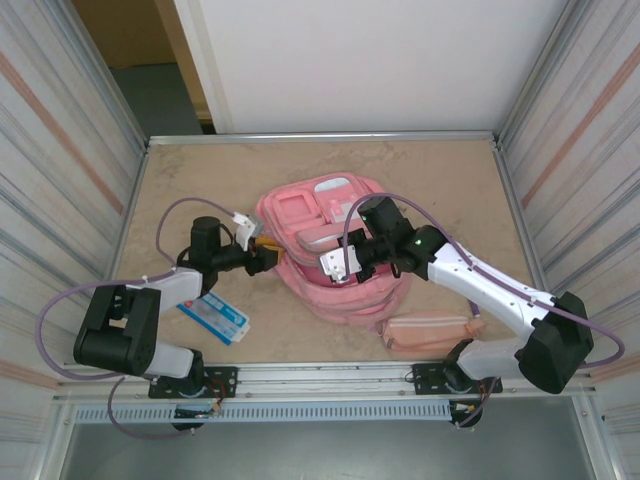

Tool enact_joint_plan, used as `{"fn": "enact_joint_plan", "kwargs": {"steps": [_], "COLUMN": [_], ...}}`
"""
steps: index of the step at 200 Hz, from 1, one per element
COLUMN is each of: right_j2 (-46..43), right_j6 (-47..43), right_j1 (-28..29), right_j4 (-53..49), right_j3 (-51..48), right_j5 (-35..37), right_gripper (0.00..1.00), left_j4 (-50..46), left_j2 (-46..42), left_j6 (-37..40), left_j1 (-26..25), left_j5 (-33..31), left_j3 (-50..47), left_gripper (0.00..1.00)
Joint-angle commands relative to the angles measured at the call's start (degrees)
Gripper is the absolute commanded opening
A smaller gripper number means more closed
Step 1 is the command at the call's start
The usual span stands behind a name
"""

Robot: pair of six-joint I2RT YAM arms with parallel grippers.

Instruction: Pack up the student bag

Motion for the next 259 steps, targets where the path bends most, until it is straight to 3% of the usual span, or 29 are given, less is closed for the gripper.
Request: {"fn": "enact_joint_plan", "kwargs": {"steps": [1, 72, 88, 113, 140, 200, 218, 259], "right_j2": [-0.62, -0.22, 0.33, 0.47, 0.90, 0.73, 0.65, 1.35], "right_j6": [-0.33, 0.12, 0.13, 0.30, -0.23, -0.97, -0.80, -0.85], "right_j1": [-0.24, -0.37, -0.33, -0.19, -0.27, 0.18, 0.18, 0.40], "right_j4": [-0.44, 0.07, 0.44, 0.31, -0.47, -2.19, -1.96, -3.29], "right_j3": [2.69, 2.43, 2.47, 2.42, 2.90, 2.91, 2.71, 3.93], "right_j5": [-2.65, -1.98, -2.29, -2.33, -2.00, -0.54, -1.18, -1.22], "right_gripper": [0.00, 0.00, 0.00, 0.00, 0.00, 0.00, 0.00, 0.00], "left_j4": [0.77, -6.77, -6.64, -4.60, -2.35, 0.30, 0.22, -0.32], "left_j2": [0.04, 1.36, 0.83, -0.36, -2.30, -0.53, -0.91, -1.53], "left_j6": [1.64, 2.99, 2.88, 1.31, -0.82, -3.20, -3.59, -3.31], "left_j1": [0.10, -2.39, -2.40, -1.44, 0.62, 2.50, 2.54, 2.53], "left_j5": [3.15, 3.46, 2.22, 0.44, 0.84, 3.22, 3.84, 5.37], "left_j3": [-0.44, 1.44, 1.27, 0.84, -0.04, -0.77, -0.46, 0.13], "left_gripper": [0.46, 0.46, 0.37, 0.14, 0.00, 0.00, 0.20, 0.18]}}
